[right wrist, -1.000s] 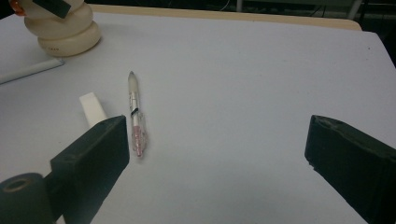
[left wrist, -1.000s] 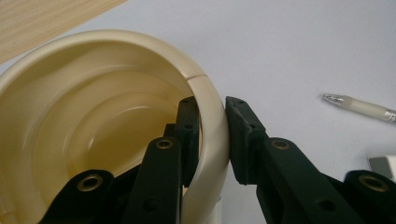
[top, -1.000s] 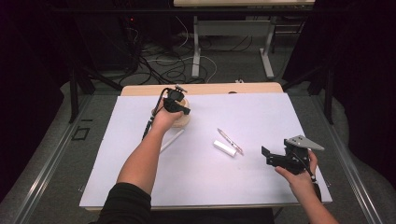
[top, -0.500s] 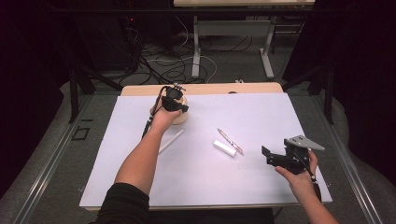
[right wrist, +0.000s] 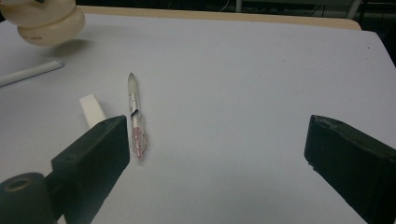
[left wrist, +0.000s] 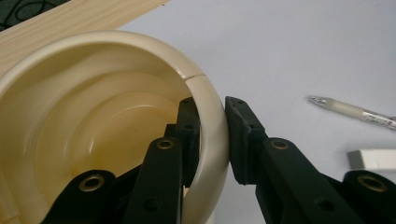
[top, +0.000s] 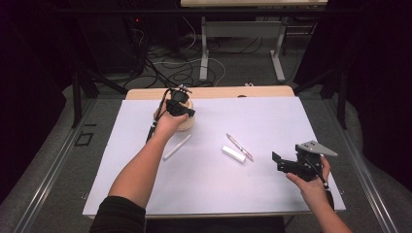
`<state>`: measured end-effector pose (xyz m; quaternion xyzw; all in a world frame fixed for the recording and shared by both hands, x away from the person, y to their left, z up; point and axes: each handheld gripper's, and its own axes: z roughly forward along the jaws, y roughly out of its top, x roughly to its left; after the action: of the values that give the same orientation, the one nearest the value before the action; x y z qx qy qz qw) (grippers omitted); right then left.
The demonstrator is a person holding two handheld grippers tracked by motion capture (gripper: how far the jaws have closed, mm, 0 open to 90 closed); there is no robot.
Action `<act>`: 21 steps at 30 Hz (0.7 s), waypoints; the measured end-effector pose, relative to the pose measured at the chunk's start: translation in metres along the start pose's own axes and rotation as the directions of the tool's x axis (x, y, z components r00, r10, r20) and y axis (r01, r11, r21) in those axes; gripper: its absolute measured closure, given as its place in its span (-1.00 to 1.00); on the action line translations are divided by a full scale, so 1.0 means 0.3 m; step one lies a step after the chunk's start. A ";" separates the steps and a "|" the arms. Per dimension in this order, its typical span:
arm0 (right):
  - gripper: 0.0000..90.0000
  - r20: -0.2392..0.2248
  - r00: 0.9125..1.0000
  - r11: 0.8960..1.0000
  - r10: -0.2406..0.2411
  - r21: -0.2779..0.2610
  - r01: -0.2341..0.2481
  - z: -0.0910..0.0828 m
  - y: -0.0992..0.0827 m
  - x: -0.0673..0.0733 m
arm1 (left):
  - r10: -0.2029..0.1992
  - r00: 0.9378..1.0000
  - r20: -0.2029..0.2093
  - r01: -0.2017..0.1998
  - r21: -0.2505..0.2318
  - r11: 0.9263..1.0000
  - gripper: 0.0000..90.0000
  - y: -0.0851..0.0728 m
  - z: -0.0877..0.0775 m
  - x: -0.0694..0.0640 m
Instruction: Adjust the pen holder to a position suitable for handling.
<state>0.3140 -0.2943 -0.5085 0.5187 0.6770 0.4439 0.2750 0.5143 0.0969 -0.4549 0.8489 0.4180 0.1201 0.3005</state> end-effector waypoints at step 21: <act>-0.86 0.000 1.000 1.000 0.002 0.000 -0.002 -0.003 0.001 0.001 | -0.030 0.999 0.018 0.030 -0.020 0.999 0.71 -0.021 -0.109 -0.149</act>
<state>0.3134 -0.2942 -0.5077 0.5193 0.6765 0.4440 0.2747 0.4676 0.0783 -0.4307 0.8405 0.4267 0.1123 0.3146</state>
